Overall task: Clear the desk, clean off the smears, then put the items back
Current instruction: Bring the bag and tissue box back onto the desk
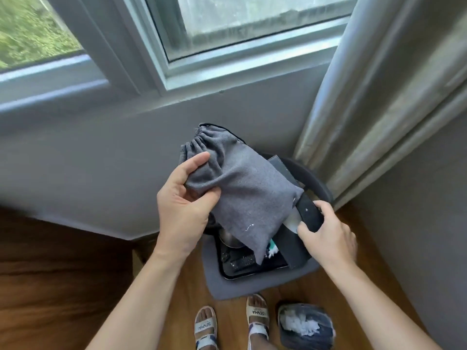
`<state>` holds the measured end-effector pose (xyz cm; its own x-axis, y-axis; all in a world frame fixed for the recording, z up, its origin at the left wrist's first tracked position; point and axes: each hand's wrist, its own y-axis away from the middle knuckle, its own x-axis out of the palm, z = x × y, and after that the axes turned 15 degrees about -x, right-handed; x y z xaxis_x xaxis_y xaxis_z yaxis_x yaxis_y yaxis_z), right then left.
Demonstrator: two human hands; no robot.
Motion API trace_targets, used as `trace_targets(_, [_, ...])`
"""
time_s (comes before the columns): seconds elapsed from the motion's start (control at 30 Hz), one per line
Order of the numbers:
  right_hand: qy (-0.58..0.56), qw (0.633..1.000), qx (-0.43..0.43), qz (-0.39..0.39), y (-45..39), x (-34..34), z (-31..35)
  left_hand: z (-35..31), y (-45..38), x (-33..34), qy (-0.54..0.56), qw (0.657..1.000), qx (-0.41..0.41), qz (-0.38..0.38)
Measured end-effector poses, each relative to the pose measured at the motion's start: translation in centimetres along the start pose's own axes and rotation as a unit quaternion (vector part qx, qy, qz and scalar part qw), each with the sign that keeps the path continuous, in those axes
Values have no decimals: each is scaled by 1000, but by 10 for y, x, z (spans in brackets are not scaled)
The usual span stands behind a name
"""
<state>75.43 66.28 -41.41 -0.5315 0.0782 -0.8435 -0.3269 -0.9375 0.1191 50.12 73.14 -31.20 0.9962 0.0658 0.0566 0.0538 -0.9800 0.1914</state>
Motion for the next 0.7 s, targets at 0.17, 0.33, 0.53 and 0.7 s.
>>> trace_targets(0.17, [-8,996,-92,11,-8,-32,84,-72,23,-53,19,995,56,-79])
trace_targets(0.33, [-1,982,-184,33,-5,-36,173,-132,57,-127,54,981,123,-141])
trace_targets(0.53, [6,961,-270,53,32,-17,268,-173,114,-236,74,958,176,-213])
trace_targets(0.7, [-6,937,-342,74,94,11,360,-180,176,-341,74,943,169,-277])
